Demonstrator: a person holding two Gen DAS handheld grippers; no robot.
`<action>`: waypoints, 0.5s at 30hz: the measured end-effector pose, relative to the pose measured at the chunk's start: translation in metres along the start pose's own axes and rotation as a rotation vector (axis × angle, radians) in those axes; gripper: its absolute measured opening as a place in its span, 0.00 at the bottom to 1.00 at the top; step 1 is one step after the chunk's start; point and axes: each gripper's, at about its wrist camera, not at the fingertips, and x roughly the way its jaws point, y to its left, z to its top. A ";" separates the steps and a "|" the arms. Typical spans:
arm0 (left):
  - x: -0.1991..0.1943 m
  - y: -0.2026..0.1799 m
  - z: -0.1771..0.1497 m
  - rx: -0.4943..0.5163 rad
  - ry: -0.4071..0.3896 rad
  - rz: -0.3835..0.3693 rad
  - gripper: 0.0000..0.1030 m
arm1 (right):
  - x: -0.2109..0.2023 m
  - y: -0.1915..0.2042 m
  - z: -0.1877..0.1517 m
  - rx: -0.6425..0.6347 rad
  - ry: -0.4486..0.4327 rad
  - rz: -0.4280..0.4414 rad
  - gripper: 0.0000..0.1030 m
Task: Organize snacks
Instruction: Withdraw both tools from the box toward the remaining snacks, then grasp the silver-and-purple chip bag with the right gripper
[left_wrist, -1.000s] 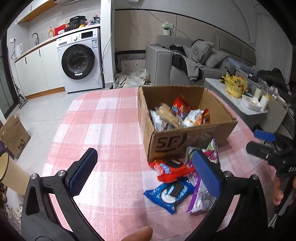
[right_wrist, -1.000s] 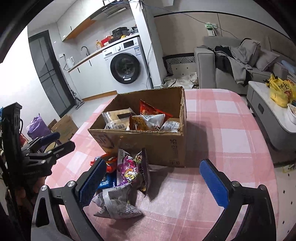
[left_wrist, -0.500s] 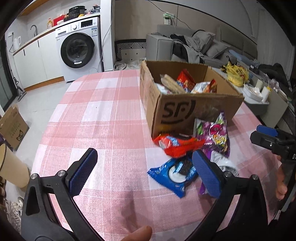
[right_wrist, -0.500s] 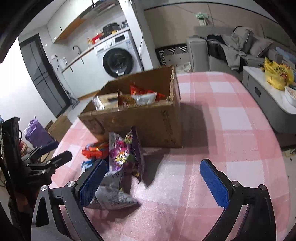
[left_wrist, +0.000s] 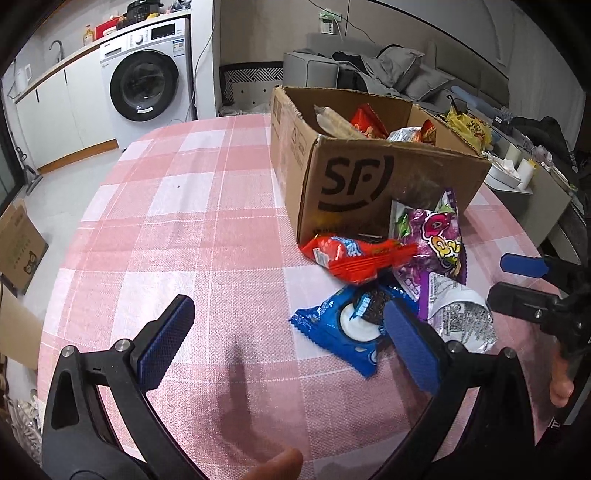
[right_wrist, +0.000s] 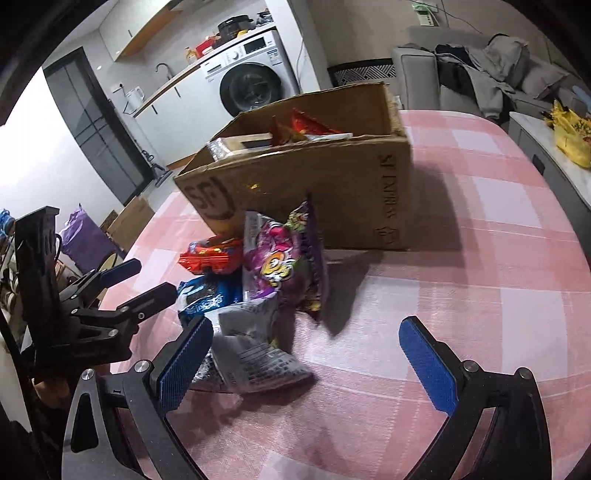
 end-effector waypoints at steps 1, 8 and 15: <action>0.001 0.001 0.000 -0.003 0.004 0.000 0.99 | 0.003 0.002 -0.001 -0.008 0.002 -0.001 1.00; 0.007 0.008 -0.002 -0.022 0.013 0.015 0.99 | 0.010 0.010 -0.001 -0.002 0.018 0.042 1.00; 0.016 0.007 -0.004 -0.020 0.038 0.005 0.99 | 0.025 0.024 -0.003 -0.020 0.049 0.069 1.00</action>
